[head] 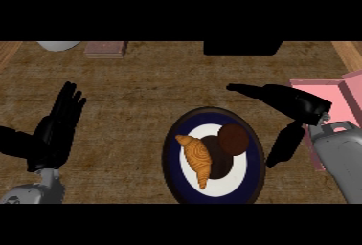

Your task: Pick the cupcake from the plate and place it in the cardboard box

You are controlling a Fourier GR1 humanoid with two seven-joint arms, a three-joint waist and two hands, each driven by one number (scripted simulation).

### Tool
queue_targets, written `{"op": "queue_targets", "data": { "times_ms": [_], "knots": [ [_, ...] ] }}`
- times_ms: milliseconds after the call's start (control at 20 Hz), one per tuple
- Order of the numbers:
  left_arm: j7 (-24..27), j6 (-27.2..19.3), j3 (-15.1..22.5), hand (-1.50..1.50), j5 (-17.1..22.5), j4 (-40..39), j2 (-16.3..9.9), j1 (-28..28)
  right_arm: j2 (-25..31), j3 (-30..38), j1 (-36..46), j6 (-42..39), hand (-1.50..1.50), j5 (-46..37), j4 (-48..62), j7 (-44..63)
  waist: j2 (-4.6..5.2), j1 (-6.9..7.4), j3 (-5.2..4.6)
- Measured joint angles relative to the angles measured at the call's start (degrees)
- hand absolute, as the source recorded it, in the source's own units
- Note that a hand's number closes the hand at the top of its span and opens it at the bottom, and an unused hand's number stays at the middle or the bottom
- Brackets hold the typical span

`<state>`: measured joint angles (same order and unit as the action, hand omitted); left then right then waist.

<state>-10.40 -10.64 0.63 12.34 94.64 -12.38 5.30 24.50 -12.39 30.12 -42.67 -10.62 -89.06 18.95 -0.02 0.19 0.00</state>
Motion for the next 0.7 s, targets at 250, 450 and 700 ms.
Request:
{"op": "queue_targets", "data": {
  "times_ms": [250, 450, 700],
  "knots": [
    [-1.4, 1.1, -1.3, 0.00, -0.4, 1.2, 0.1, 0.1, -2.3, 1.4, -1.1, -0.7, -1.50, -3.5, -0.3, -0.8, 0.00, -0.02, 0.00],
    [-1.1, 1.7, -1.8, 0.00, -1.1, 0.2, 0.9, 0.5, -3.9, 1.7, -2.0, -1.1, -1.50, -6.3, 1.2, -2.7, 0.02, -0.03, 0.00],
    [-0.7, 1.5, -1.2, 0.00, -2.5, 0.4, 2.5, 0.1, -6.7, 0.4, -2.0, 0.6, -1.50, -11.3, 4.2, -4.9, 0.03, 0.07, 0.00]
  ]
}}
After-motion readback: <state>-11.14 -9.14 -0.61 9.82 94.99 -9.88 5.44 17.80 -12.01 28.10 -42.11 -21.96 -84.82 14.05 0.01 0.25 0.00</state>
